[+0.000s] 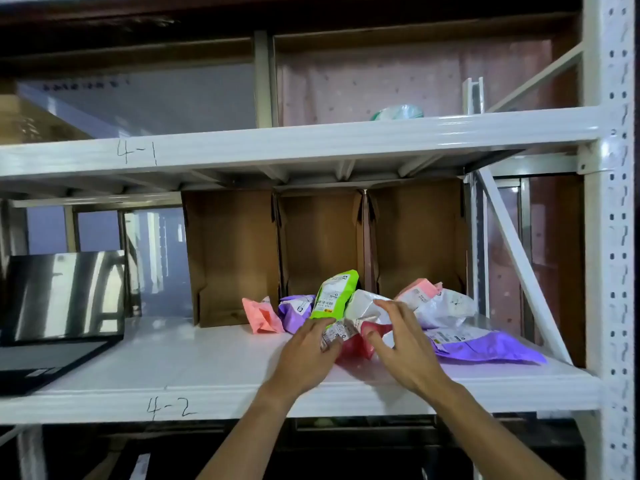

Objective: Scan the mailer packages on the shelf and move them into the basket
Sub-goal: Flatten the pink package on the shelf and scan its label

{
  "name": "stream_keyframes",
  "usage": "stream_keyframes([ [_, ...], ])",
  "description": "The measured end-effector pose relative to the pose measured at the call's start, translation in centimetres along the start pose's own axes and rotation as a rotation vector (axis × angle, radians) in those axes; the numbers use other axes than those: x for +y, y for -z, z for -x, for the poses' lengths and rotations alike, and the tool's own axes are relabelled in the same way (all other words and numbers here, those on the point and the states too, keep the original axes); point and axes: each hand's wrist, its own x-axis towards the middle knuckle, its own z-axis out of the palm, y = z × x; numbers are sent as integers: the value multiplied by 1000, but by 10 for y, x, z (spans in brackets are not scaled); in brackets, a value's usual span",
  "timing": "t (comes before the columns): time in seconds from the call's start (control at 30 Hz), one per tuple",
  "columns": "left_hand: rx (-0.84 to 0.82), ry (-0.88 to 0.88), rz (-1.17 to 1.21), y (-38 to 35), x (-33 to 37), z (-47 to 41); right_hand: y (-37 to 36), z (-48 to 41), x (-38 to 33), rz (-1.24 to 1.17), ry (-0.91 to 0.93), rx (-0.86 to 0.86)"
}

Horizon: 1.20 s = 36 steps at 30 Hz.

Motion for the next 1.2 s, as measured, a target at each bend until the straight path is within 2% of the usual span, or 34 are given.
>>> stream_keyframes([
  [0.13,-68,57,-13,-12,-4,3,-14,-3,14,-50,-79,-45],
  [0.23,-61,44,-28,-10,-1,2,-15,-4,19,-70,-114,-5],
  [0.4,-102,74,-36,-15,-8,3,-17,1,16,52,-20,-71],
  [0.67,-126,122,-57,-14,-7,3,-15,5,14,158,79,-35],
  [1.2,-102,124,-1,-5,-3,6,-19,-3,26,77,-113,-64],
])
